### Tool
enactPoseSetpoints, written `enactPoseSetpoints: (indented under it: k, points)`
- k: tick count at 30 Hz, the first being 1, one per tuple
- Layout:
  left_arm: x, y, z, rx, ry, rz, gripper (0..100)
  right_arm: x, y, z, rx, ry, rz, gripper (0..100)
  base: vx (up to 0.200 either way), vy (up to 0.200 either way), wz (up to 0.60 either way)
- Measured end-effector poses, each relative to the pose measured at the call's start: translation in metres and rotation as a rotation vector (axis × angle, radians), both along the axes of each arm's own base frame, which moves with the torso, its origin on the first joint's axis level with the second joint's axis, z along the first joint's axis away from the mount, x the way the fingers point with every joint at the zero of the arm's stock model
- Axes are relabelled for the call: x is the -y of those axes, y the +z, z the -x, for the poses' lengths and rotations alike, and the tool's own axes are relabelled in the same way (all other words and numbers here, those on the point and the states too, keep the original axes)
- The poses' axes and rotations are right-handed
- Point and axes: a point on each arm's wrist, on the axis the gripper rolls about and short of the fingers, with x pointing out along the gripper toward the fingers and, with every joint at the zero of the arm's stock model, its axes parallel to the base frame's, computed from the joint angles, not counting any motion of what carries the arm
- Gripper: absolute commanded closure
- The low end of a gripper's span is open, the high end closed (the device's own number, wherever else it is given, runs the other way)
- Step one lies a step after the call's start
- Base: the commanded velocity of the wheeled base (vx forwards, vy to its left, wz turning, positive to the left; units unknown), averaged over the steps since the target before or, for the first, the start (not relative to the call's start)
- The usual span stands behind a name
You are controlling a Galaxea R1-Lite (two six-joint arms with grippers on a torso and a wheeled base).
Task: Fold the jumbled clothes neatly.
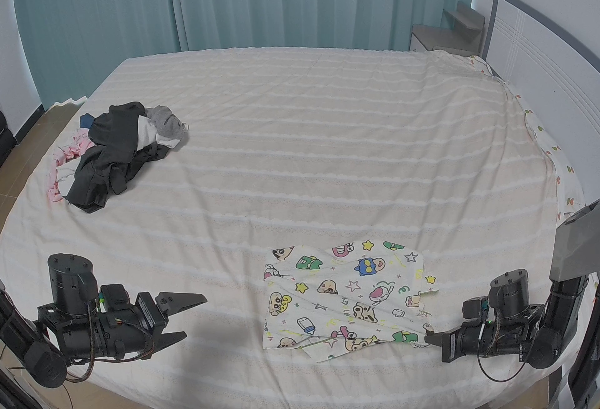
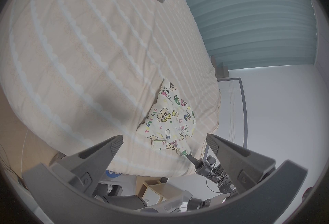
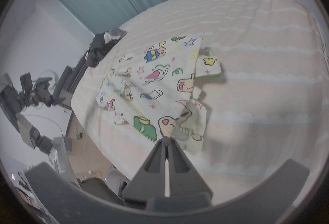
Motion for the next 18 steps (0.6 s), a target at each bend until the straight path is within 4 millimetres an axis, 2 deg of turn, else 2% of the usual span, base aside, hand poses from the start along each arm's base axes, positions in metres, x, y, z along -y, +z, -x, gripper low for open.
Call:
enactPoseSetpoints:
  k: [8, 9, 18]
  points:
    - [0.000, 0.000, 0.000, 0.000, -0.002, -0.001, 0, 0.008, -0.008, 0.005, 0.007, 0.030, 0.054, 100, 0.000, 0.000, 0.00]
    - [0.000, 0.000, 0.000, 0.000, -0.001, -0.001, 0, 0.009, -0.008, 0.004, 0.020, 0.025, 0.052, 0, 0.000, 0.000, 0.00]
    - [0.000, 0.000, 0.000, 0.001, -0.001, -0.001, 0, 0.022, -0.005, -0.011, 0.128, -0.048, 0.028, 0, 0.000, 0.000, 0.00]
